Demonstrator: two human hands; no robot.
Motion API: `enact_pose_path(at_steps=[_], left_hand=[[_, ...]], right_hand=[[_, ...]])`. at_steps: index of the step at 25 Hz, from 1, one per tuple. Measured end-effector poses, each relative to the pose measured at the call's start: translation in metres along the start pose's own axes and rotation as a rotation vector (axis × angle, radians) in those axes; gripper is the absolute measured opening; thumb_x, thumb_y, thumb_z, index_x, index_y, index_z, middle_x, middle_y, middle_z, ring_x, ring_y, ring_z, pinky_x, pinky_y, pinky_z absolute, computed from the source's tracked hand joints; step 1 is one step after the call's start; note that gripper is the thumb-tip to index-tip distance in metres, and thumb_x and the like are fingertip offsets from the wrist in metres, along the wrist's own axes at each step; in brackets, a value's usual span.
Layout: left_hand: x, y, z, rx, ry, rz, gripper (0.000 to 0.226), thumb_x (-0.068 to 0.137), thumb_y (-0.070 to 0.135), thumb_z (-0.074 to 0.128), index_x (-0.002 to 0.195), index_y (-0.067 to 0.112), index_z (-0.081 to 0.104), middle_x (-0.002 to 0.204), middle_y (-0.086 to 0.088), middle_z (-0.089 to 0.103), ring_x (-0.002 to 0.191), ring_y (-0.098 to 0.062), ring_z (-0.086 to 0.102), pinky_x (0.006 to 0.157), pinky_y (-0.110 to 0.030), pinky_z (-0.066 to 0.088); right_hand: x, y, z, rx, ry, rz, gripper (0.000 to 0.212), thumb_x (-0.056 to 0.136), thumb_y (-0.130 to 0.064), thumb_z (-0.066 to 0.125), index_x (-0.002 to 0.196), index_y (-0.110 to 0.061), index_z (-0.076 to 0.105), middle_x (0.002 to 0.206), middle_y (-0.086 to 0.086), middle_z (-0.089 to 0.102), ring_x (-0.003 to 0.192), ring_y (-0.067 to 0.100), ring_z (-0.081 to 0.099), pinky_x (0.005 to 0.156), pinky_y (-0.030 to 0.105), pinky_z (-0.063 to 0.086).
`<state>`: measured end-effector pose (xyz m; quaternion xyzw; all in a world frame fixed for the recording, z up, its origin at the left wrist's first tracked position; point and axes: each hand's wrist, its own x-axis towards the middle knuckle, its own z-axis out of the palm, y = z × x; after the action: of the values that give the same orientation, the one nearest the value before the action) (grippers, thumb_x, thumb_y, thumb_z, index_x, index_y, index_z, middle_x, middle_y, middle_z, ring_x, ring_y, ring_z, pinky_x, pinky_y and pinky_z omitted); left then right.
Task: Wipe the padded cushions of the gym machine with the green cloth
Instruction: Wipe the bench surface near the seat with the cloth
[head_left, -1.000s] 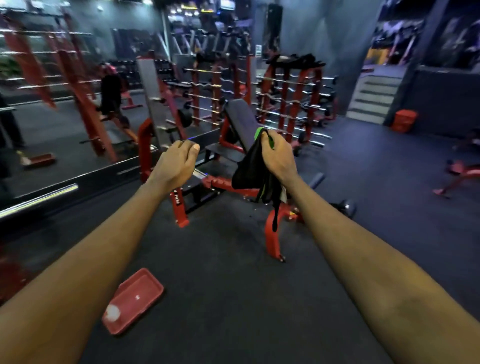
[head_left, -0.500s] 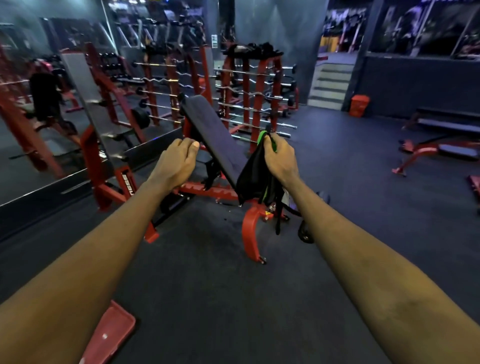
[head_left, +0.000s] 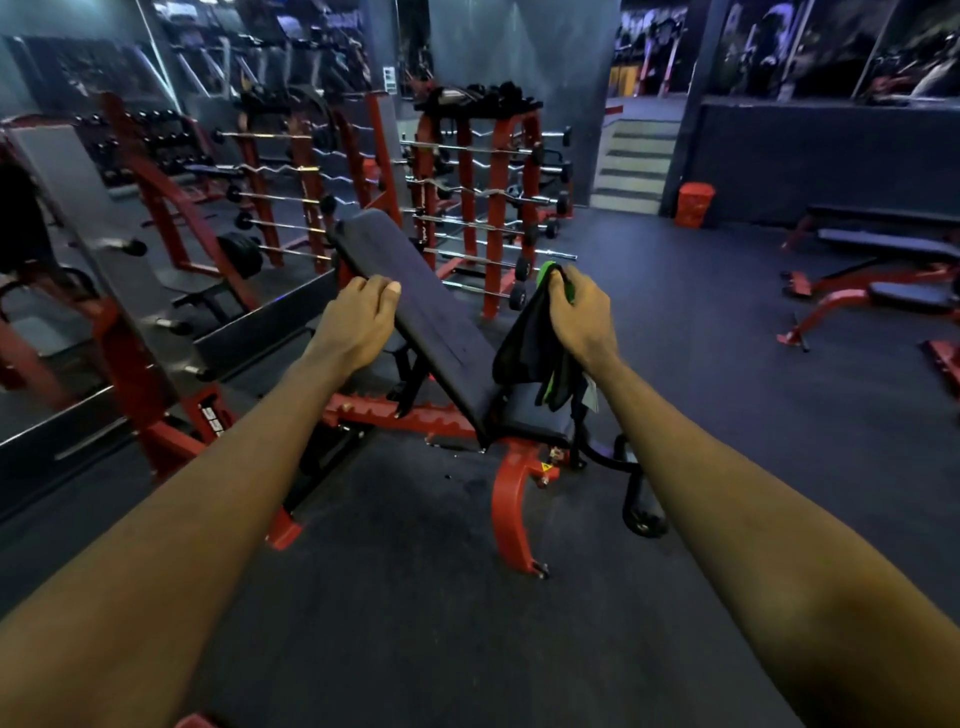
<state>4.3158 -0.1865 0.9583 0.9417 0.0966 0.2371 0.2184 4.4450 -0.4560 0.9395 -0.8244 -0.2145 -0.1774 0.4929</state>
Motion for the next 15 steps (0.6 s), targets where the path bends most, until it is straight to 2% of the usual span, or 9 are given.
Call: enact_pose_path(at_steps=[4,6,8,15], left_hand=[[0.076,-0.029,0.041,-0.004,-0.02,-0.016,0.045,0.108,0.041,0.028,0.129,0.012,0.056,0.127,-0.02,0.056,0.117,-0.039,0.055,0.102,-0.049,0.042],[0.114,-0.042,0.061,0.006,-0.037,-0.019,0.044,0.109,0.038,0.03,0.129,0.01,0.056,0.128,-0.021,0.056,0.118,-0.04,0.054,0.103,-0.048,0.041],[0.145,-0.052,0.073,0.022,-0.057,-0.02,0.043,0.109,0.036,0.031,0.129,0.008,0.056,0.128,-0.022,0.056,0.117,-0.042,0.054,0.102,-0.049,0.041],[0.254,-0.111,0.095,0.02,-0.031,-0.05,0.043,0.109,0.035,0.032,0.128,0.006,0.057,0.127,-0.022,0.056,0.116,-0.041,0.054,0.101,-0.05,0.042]], right_hand=[[0.067,0.043,0.048,-0.043,-0.035,-0.007,0.021,0.106,-0.034,0.041,0.091,-0.026,0.054,0.094,0.0,0.062,0.085,0.02,0.057,0.072,0.033,0.042],[0.106,0.065,0.072,-0.1,-0.056,-0.03,0.029,0.104,-0.039,0.04,0.109,-0.022,0.063,0.111,0.006,0.067,0.099,0.025,0.061,0.083,0.036,0.049],[0.141,0.08,0.091,-0.138,-0.075,-0.057,0.037,0.104,-0.042,0.04,0.123,-0.019,0.063,0.12,0.009,0.066,0.108,0.028,0.062,0.091,0.038,0.05],[0.253,0.099,0.17,-0.046,-0.076,0.004,0.032,0.105,-0.038,0.041,0.111,-0.018,0.065,0.113,0.006,0.067,0.102,0.025,0.062,0.087,0.039,0.05]])
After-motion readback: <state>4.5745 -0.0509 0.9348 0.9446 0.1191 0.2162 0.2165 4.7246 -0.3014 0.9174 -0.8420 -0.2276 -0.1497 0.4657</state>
